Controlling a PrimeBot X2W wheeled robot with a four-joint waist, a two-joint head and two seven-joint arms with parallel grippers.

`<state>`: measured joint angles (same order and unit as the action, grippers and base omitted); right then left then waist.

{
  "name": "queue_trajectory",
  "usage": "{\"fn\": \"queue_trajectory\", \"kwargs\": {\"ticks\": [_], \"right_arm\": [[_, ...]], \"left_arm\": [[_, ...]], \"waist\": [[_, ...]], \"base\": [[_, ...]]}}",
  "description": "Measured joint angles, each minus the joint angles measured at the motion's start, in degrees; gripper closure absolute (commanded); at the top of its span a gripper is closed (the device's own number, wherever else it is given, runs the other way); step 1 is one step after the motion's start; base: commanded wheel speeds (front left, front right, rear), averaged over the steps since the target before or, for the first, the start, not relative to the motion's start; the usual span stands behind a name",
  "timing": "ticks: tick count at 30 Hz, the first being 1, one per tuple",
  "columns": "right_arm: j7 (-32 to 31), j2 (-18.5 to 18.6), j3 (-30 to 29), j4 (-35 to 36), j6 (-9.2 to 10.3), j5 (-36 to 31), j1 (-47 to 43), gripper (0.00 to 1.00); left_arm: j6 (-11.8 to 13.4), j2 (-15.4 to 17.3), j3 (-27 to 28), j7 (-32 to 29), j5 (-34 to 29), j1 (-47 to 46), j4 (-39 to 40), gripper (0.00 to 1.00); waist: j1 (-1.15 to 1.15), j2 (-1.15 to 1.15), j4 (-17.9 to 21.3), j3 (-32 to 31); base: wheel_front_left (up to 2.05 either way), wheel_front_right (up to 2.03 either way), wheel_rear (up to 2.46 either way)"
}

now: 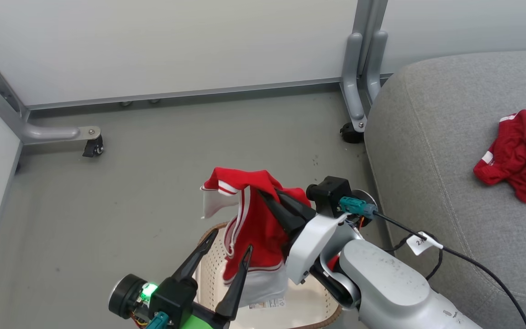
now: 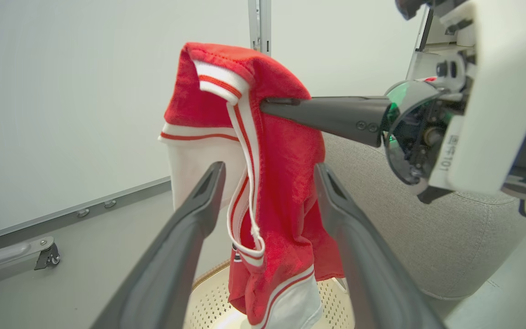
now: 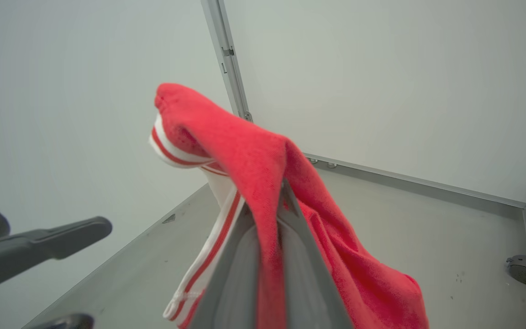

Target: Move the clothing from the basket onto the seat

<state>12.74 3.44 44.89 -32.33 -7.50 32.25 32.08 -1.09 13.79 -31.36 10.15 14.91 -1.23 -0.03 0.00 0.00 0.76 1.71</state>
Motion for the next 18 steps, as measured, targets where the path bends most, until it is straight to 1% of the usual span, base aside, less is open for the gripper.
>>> {"fn": "queue_trajectory", "kwargs": {"ticks": [10, 18], "right_arm": [[0.6, 0.0, -0.2, -1.3, 0.00, -0.2, 0.4, 1.00], [1.1, 0.3, -1.9, -2.1, 0.00, -0.3, 1.4, 1.00]], "left_arm": [[-0.2, 0.4, -0.8, -0.2, 0.1, 0.2, 0.6, 0.00], [-0.9, 0.5, -2.0, -0.7, 0.0, -0.8, 0.5, 0.00]], "waist": [[0.00, 0.00, 0.7, 0.8], [0.00, 0.00, 3.4, 2.2]], "base": [[0.00, 0.00, 0.00], [0.00, 0.00, 0.00]]}}
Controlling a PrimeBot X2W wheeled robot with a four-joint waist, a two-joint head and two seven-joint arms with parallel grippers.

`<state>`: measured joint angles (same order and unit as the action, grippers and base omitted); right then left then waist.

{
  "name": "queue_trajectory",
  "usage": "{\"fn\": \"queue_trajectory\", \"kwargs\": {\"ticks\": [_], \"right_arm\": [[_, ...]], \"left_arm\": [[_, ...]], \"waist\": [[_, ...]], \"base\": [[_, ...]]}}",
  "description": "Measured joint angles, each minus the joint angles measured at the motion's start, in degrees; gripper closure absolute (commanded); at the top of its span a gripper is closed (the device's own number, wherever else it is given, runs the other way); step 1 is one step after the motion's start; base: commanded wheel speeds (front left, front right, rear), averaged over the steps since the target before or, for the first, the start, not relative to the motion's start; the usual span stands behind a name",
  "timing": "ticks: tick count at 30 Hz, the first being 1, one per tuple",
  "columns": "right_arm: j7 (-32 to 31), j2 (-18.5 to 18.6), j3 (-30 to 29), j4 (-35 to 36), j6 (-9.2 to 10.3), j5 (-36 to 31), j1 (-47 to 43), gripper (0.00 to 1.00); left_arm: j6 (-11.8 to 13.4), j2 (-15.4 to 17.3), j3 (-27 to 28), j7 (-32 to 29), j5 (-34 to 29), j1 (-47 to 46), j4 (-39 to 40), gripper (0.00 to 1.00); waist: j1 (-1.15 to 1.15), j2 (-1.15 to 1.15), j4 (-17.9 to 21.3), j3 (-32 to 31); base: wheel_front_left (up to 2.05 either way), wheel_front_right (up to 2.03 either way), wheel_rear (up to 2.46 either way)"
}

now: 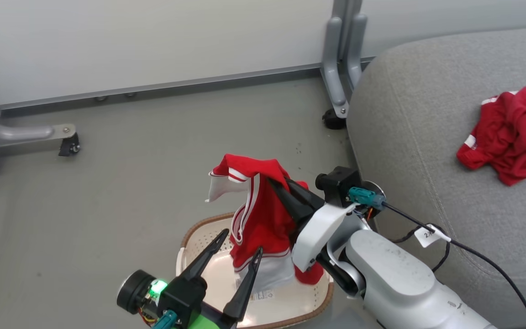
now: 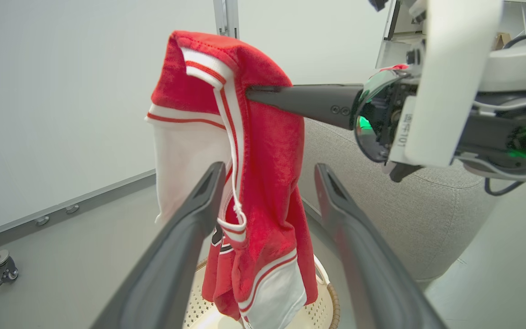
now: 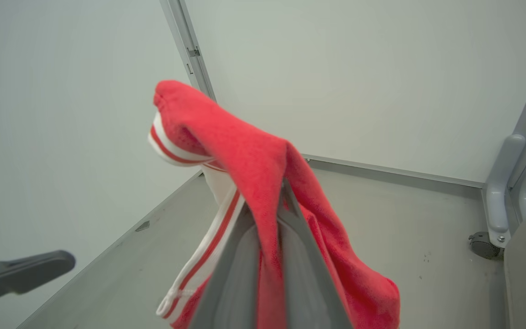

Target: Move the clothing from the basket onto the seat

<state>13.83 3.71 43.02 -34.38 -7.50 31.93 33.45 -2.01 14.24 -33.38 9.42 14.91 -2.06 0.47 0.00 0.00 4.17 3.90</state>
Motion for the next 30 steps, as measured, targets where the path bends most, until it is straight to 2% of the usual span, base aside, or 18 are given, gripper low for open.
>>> {"fn": "queue_trajectory", "kwargs": {"ticks": [8, 19, 30], "right_arm": [[0.4, 0.9, -1.6, 0.1, 0.00, -0.9, 1.4, 1.00], [0.9, 1.9, -4.1, 0.0, 0.00, -0.9, 2.2, 1.00], [1.1, 3.5, -10.3, 1.2, 0.00, -2.0, 3.7, 1.00]], "left_arm": [[-0.7, 0.0, -0.7, -0.1, -0.6, -2.9, -0.5, 0.00], [-1.5, 1.0, -1.8, -1.3, -0.9, -5.2, -0.5, 0.00], [-2.0, 1.9, -2.6, -3.7, -1.0, -8.0, 1.2, 0.00]], "waist": [[0.00, 0.00, 4.9, 2.1], [0.00, 0.00, 14.9, 4.8], [0.00, 0.00, 23.8, 8.5]], "base": [[0.00, 0.00, 0.00], [0.00, 0.00, 0.00], [0.00, 0.00, 0.00]]}}
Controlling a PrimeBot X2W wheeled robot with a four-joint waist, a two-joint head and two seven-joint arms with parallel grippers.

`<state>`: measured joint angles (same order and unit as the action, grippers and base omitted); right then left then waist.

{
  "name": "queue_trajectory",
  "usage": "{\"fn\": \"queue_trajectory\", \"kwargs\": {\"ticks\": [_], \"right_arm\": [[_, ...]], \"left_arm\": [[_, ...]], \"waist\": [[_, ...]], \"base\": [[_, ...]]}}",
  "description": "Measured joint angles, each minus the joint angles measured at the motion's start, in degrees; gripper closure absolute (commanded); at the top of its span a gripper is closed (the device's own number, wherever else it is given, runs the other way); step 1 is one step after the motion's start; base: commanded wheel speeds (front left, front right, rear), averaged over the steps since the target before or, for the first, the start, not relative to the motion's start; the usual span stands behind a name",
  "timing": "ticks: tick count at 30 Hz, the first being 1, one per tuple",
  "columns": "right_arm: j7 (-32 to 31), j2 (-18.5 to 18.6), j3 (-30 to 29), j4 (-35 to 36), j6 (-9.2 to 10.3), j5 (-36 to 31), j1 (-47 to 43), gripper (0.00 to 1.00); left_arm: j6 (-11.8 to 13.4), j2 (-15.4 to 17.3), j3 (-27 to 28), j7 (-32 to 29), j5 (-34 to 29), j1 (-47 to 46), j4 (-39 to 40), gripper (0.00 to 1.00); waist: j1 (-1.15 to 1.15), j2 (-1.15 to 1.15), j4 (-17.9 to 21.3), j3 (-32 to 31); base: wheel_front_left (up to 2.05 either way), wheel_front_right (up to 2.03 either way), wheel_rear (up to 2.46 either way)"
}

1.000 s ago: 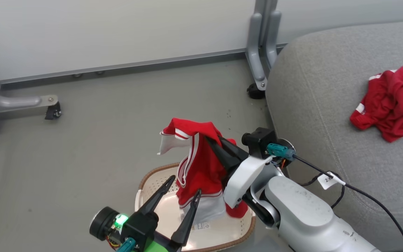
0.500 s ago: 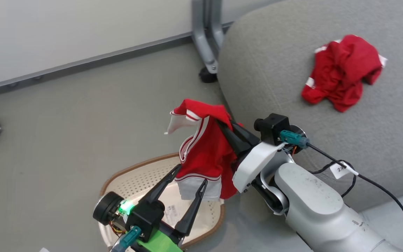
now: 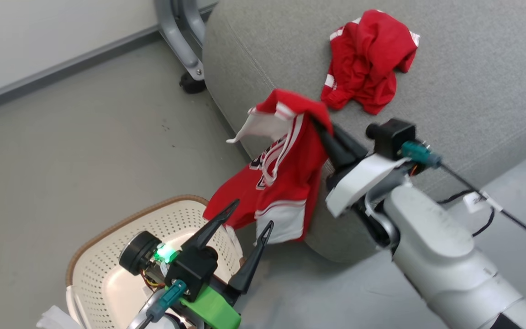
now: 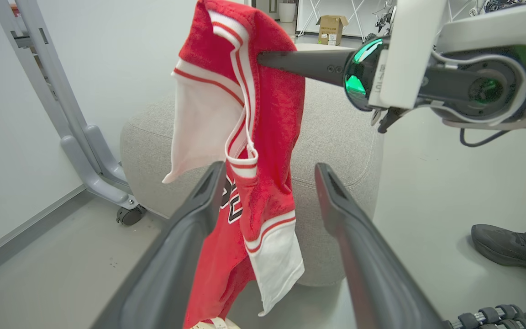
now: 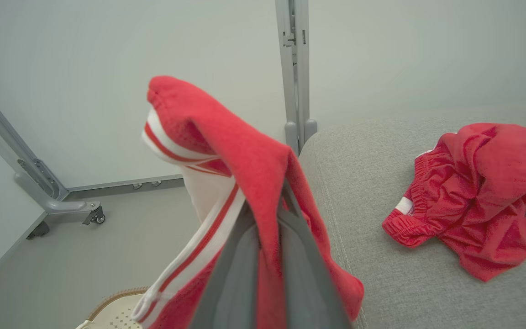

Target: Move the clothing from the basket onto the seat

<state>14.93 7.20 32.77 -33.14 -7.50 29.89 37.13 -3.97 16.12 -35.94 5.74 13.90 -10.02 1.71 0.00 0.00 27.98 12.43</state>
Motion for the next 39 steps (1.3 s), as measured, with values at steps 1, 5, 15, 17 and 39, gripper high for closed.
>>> {"fn": "queue_trajectory", "kwargs": {"ticks": [1, 5, 15, 17, 39], "right_arm": [[0.0, 0.5, -1.0, 0.3, 0.00, -0.4, 0.8, 1.00], [0.1, 2.7, -6.3, 1.1, 0.00, -2.1, 4.6, 1.00], [0.1, 12.0, -21.4, 2.6, 0.00, -6.1, 21.2, 1.00], [0.1, 14.2, -23.9, 2.3, 0.00, -6.6, 24.7, 1.00], [0.1, 20.0, -32.6, -21.8, -0.02, -7.4, 25.6, 0.76]], "left_arm": [[0.0, 0.1, -0.1, -0.2, -0.1, -0.3, 0.2, 0.00], [-0.6, 0.3, -1.0, -1.0, -0.9, -2.7, 0.9, 0.00], [-2.1, 0.3, -3.9, -2.7, -3.5, -11.0, 3.4, 0.00], [-2.2, 0.3, -4.6, -2.7, -3.9, -12.6, 3.7, 0.00], [-3.1, -0.5, -8.7, -1.1, -5.4, -20.9, 3.0, 0.00]], "waist": [[0.00, 0.00, 0.4, 0.6], [0.00, 0.00, 1.2, 3.1], [0.00, 0.00, -1.8, 10.3], [0.00, 0.00, -2.9, 11.8], [-0.01, 0.00, -15.0, 25.4]], "base": [[0.00, 0.00, 0.00], [0.00, 0.00, 0.00], [0.00, 0.00, 0.00], [0.00, 0.00, 0.00], [0.00, 0.00, 0.00]]}}
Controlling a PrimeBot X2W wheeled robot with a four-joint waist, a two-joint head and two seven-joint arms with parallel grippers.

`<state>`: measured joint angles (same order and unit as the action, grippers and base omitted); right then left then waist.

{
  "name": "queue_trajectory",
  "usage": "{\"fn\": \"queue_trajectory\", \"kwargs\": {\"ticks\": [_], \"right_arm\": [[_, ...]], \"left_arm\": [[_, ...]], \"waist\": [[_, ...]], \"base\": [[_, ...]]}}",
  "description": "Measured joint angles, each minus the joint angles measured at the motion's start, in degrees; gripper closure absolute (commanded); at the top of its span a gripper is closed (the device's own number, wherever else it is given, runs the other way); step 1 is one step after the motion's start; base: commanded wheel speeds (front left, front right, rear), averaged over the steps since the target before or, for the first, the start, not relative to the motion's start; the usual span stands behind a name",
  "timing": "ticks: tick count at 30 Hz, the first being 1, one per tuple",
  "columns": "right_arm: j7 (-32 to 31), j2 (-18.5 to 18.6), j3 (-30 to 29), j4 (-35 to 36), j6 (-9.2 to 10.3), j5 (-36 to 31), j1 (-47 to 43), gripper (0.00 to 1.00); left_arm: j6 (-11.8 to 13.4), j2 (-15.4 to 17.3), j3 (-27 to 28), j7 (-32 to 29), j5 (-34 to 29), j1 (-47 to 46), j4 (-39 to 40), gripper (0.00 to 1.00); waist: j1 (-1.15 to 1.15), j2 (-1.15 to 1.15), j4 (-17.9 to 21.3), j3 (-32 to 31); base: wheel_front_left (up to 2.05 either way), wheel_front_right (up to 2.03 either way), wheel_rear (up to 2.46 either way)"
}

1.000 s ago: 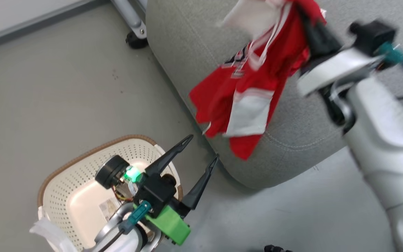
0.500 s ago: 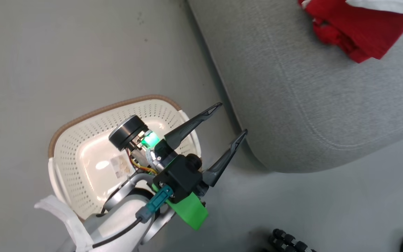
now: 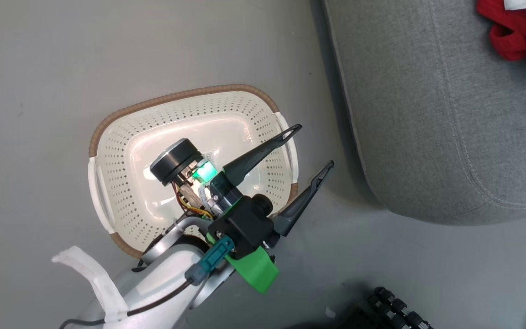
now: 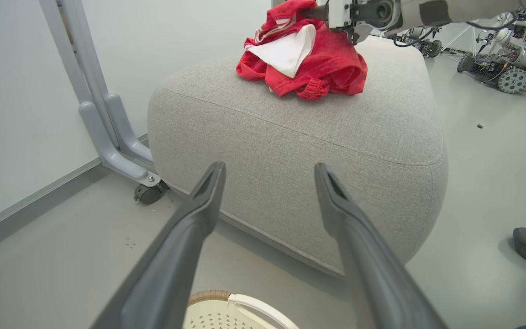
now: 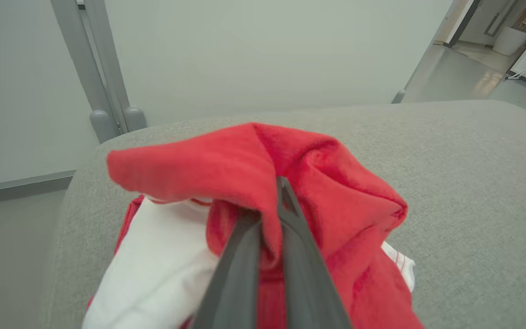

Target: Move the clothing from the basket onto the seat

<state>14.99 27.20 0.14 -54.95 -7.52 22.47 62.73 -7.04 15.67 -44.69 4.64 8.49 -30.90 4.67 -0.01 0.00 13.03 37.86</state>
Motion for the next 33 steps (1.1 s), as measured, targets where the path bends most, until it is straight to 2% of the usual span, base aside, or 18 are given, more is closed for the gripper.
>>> {"fn": "queue_trajectory", "kwargs": {"ticks": [1, 2, 3, 8, 16, 21, 27, 33], "right_arm": [[0.0, -0.5, -0.8, -0.3, 0.00, 0.2, -0.9, 0.51], [0.0, -0.9, -1.4, -0.3, 0.00, 0.3, -2.2, 0.02], [0.0, -1.2, -2.2, 0.3, 0.00, 0.2, -3.6, 0.00], [0.1, -2.7, -7.5, 5.9, 0.00, -1.2, -10.6, 0.00], [0.1, -8.3, -13.8, 20.3, 0.00, -8.0, -25.0, 0.00], [0.1, -13.7, -13.4, 30.7, 0.00, -11.4, -33.7, 0.00], [0.0, -19.0, -12.0, 39.5, 0.00, -13.8, -43.1, 0.00], [-2.6, -22.2, -8.7, 47.3, 0.00, -14.7, -49.7, 0.00]], "left_arm": [[0.0, 0.0, 0.0, 0.1, 0.1, 0.0, -0.3, 0.00], [0.1, 0.0, 0.0, 0.3, 0.3, 0.0, -0.5, 0.00], [0.2, 0.0, -0.1, 0.6, 0.5, 0.0, -0.8, 0.00], [1.5, -0.2, 0.3, 2.2, 1.2, 1.0, -2.0, 0.00], [4.7, -0.3, 2.4, 5.2, 3.2, 4.3, -4.1, 0.00], [7.3, -0.4, 4.6, 6.7, 5.3, 7.0, -5.1, 0.00], [10.4, -0.1, 8.1, 8.4, 6.7, 9.0, -6.5, 0.00], [14.0, 0.8, 13.5, 9.6, 9.2, 11.6, -7.3, 0.00]], "waist": [[0.00, 0.00, -0.2, 0.0], [0.00, 0.00, -0.3, -0.2], [0.00, 0.00, -0.4, -0.5], [0.01, 0.00, -0.5, -2.8], [0.01, 0.00, -0.5, -9.1], [0.01, 0.00, -0.8, -13.4], [0.01, 0.00, -1.7, -18.2], [0.01, 0.00, -3.7, -21.6]], "base": [[0.00, 0.00, 0.00], [0.00, 0.00, 0.00], [0.00, 0.00, 0.00], [0.00, 0.00, 0.00], [0.00, 0.00, 0.00], [0.00, 0.00, 0.00], [0.00, 0.00, 0.00], [0.00, 0.00, 0.00]]}}
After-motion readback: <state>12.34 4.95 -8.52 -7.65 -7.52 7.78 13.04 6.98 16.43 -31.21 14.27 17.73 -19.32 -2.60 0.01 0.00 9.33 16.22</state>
